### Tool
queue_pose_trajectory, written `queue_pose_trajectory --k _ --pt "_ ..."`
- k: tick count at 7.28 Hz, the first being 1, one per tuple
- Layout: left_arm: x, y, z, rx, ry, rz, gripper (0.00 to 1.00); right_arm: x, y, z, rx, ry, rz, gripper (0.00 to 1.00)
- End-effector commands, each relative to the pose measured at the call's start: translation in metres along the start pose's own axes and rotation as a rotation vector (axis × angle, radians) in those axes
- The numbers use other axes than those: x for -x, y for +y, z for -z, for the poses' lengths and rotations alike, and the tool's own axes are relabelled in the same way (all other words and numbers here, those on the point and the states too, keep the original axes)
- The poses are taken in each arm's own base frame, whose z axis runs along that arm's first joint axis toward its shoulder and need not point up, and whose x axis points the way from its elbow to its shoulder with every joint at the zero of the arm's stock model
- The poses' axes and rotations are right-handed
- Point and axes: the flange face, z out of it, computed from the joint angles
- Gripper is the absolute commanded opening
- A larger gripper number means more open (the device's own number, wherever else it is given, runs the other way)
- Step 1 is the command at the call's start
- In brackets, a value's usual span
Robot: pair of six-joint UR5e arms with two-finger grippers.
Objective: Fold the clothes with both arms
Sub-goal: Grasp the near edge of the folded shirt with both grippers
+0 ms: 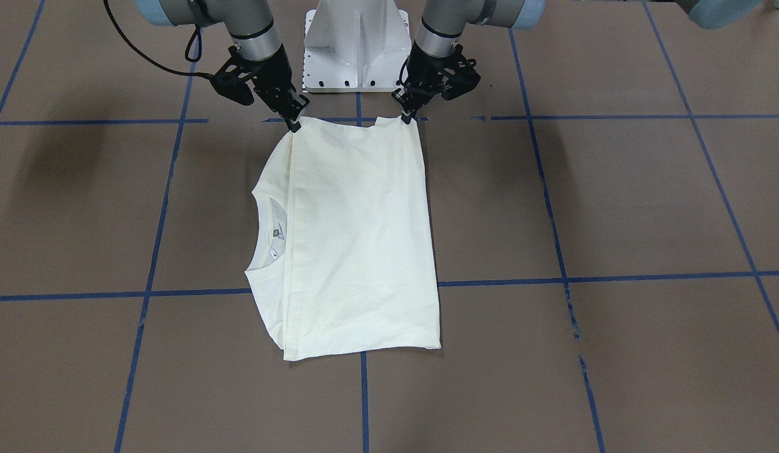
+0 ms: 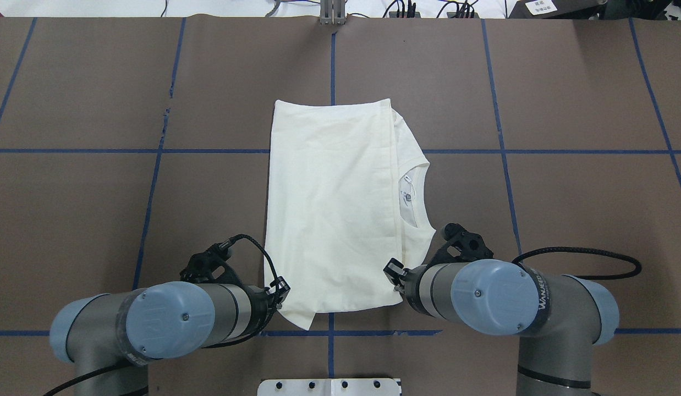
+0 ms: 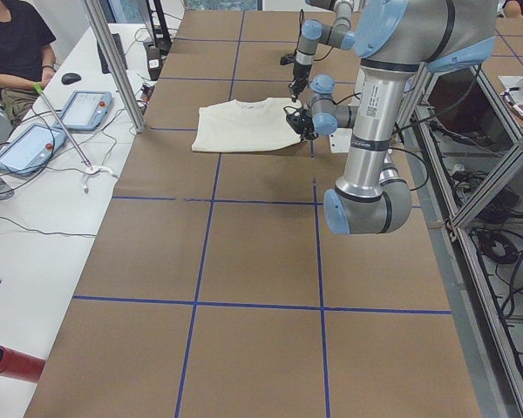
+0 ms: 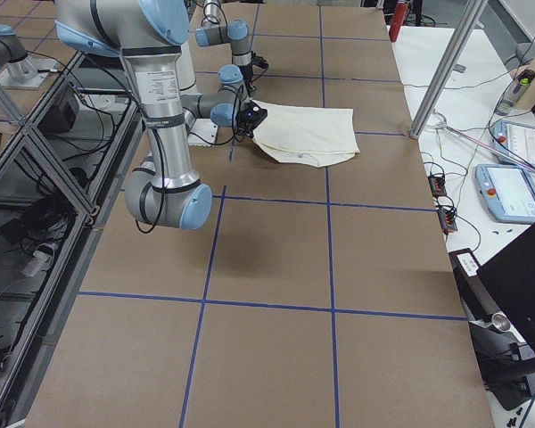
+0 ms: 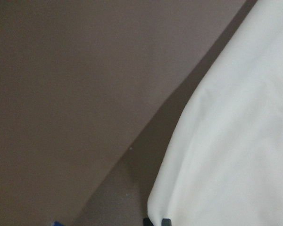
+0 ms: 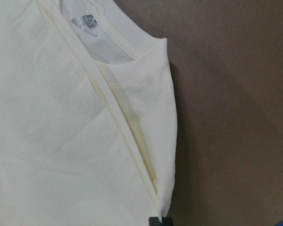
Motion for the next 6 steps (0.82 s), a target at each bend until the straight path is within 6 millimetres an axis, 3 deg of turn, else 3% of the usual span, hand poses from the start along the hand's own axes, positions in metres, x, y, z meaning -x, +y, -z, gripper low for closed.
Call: queue_pose_trajectory --k 1,2,4,5,6 --pt "-0.012 0.010 0.053 0.053 0.077 0.000 0.00 0.001 0.021 0.027 0.045 -0.044 -0.055 0.00" --pt "-0.018 0.009 0.078 0.061 0.097 -0.003 0.00 -0.009 0.014 0.049 0.055 -0.063 -0.056 0.00" --pt "-0.041 -0.019 0.099 -0.010 0.110 -0.031 0.00 0.008 -0.022 0.068 0.010 -0.113 -0.089 0.00" --pt "-0.057 -0.039 0.100 -0.051 0.128 -0.070 0.00 0.018 -0.044 0.070 -0.023 -0.127 -0.107 0.00" --pt "-0.067 -0.056 0.085 -0.095 0.109 -0.102 0.00 0.048 -0.063 0.071 -0.058 -0.163 -0.112 0.00"
